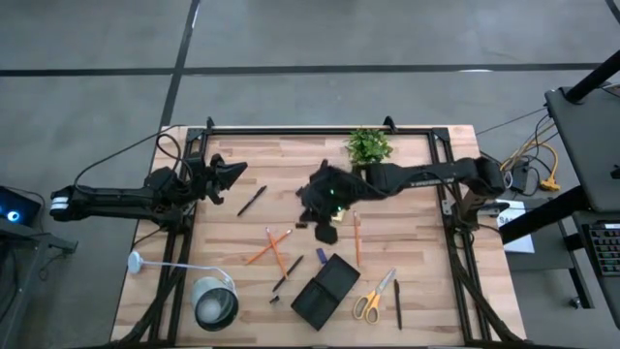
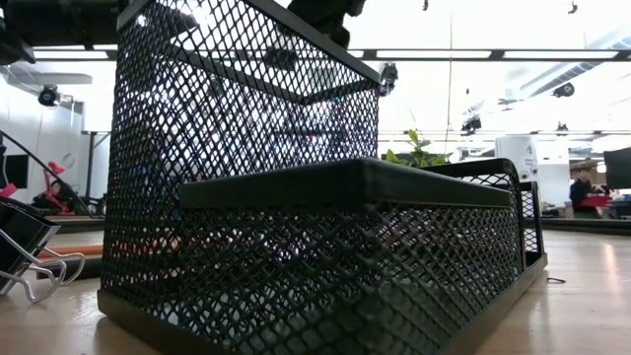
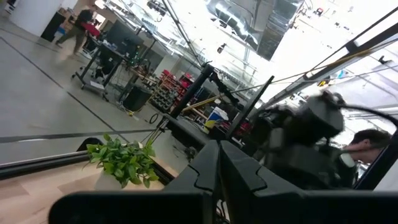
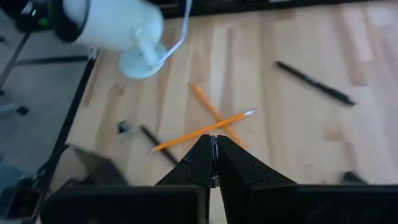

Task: Pick and place office supplies into organizer
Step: Put the middle binder clip into the desk organizer

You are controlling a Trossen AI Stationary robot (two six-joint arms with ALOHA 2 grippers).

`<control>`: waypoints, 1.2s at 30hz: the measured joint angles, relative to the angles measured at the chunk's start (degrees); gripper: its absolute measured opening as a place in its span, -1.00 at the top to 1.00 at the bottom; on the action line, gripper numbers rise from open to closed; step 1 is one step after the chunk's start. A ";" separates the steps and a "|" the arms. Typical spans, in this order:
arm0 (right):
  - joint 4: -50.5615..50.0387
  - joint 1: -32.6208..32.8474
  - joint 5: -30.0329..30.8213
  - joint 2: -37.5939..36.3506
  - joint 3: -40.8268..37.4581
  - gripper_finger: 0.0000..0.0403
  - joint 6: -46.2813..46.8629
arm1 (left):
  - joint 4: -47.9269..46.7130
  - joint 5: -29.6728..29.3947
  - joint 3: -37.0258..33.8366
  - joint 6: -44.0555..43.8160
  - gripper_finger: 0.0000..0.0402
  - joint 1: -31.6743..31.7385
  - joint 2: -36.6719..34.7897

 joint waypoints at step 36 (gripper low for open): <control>-2.96 30.96 31.66 1.50 -0.03 0.96 44.39 | -0.07 4.55 0.00 -5.01 1.00 -0.03 1.53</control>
